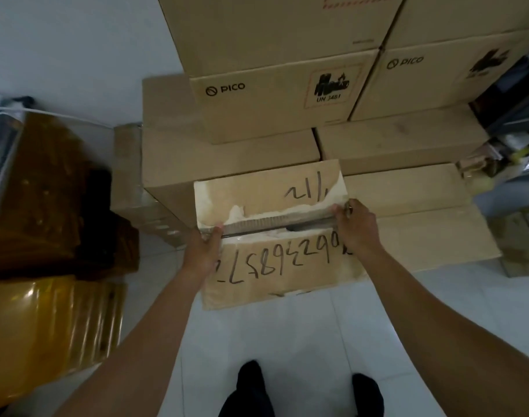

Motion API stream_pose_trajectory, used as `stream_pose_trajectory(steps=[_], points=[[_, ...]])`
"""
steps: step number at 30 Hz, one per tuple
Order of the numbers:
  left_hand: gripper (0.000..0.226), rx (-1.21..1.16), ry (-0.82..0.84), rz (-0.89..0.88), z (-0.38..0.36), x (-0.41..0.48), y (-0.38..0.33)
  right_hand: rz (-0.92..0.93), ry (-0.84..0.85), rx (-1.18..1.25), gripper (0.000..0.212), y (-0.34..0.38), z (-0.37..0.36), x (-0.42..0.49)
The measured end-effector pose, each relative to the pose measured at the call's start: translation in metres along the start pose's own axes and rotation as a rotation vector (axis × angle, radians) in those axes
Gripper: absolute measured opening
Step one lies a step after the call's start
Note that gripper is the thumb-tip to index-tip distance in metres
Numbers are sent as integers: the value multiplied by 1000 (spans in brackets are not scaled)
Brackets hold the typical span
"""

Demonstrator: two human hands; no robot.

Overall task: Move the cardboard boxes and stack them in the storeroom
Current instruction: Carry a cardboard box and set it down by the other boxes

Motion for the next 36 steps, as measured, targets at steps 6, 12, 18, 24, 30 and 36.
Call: stream_pose_trajectory(steps=[6,12,18,24,30,36], points=[[43,27,-12,13,-6,16,23,-26,12,-129,33,-10,-22,6],[45,50,-107,24,-10,20,36,23,11,-7,39,-14,-34,11],[54,140,-76,-57,-13,11,10,47,27,57,49,-2,-17,6],[68,410,17,-228,-26,-60,-79,240,169,-56,51,59,27,-48],[82,541,68,-338,-41,-163,-177,331,214,-160,61,99,108,-134],[83,645,101,-431,-47,-229,-230,317,141,-152,64,86,167,-179]])
Point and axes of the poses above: each hand's wrist, its own x-axis towards the middle knuckle, its own z-axis out of the back of the hand, y = z × x, the point moved 10 cm from there along x, towards the middle knuckle, and after that the axes turned 5 degrees about -x, right-handed, at the moved point
